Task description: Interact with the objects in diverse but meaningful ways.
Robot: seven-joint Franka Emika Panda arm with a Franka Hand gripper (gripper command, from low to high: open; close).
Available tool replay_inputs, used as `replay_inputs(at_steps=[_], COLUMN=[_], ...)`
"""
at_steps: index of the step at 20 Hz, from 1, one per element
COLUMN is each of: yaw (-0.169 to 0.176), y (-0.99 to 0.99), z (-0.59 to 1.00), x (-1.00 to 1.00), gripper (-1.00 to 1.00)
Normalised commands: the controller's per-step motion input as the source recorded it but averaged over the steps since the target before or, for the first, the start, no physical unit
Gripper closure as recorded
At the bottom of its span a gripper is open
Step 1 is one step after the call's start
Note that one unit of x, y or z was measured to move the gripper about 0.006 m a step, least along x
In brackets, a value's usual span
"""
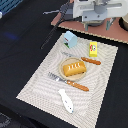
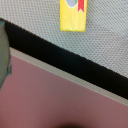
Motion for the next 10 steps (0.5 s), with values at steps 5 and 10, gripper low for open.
replay_inputs(at_steps=[5,10], yaw=[-0.060,-0.048], y=[0.00,0.00], z=[-0.07,-0.20], x=[0.46,0.46], gripper=[-1.00,-1.00])
